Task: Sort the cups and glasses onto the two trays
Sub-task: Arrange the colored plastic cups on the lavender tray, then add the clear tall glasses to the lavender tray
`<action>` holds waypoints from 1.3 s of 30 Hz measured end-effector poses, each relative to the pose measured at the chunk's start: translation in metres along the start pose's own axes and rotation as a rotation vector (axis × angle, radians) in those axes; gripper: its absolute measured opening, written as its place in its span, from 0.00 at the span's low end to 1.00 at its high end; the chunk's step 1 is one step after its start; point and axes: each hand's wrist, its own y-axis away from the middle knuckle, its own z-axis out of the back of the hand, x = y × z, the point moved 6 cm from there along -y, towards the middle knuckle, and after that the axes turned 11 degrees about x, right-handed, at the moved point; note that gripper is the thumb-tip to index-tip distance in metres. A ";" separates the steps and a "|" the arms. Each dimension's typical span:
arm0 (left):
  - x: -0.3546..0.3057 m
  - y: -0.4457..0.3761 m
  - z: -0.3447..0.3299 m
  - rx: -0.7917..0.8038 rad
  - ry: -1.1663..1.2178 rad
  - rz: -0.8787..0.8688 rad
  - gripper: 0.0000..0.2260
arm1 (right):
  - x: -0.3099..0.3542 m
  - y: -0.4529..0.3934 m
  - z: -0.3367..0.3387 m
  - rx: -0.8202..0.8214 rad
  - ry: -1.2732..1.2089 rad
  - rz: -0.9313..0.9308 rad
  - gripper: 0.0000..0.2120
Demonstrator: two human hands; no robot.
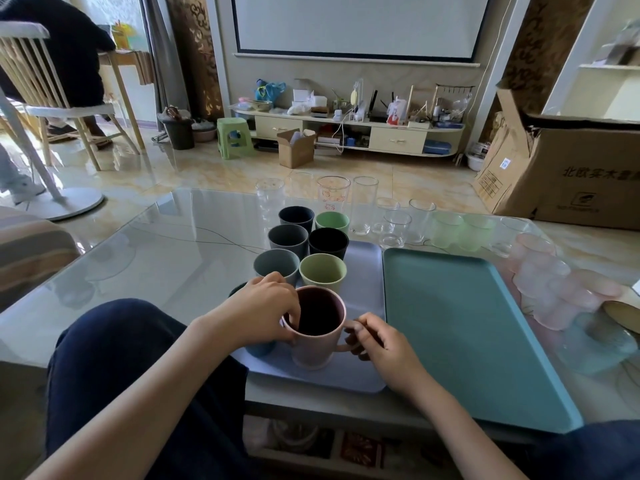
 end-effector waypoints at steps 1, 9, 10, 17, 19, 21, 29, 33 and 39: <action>0.001 0.000 0.000 -0.005 0.002 -0.001 0.11 | 0.000 0.000 0.000 0.003 0.003 -0.006 0.09; 0.006 -0.004 0.003 0.031 0.050 -0.018 0.08 | 0.002 0.000 0.003 0.046 0.033 -0.031 0.11; 0.007 -0.004 0.003 0.032 0.054 -0.019 0.08 | 0.002 0.000 0.003 0.053 0.038 -0.032 0.11; 0.013 -0.007 0.007 0.103 0.248 -0.094 0.10 | 0.002 0.002 0.010 0.072 0.012 -0.049 0.09; 0.017 -0.004 0.017 0.122 0.381 -0.108 0.11 | 0.003 0.000 0.017 0.067 -0.004 -0.048 0.09; 0.024 -0.004 0.031 0.107 0.449 -0.106 0.11 | 0.005 -0.005 0.028 0.035 -0.018 -0.039 0.09; 0.110 -0.049 0.077 -0.189 0.437 0.141 0.10 | 0.044 -0.081 0.082 -0.081 0.054 0.071 0.09; 0.156 -0.085 0.088 -0.307 0.383 0.265 0.12 | 0.074 -0.144 0.106 -0.141 0.272 0.134 0.05; 0.211 -0.155 0.086 -0.346 0.224 0.370 0.16 | 0.087 -0.242 0.127 -0.162 0.478 0.148 0.08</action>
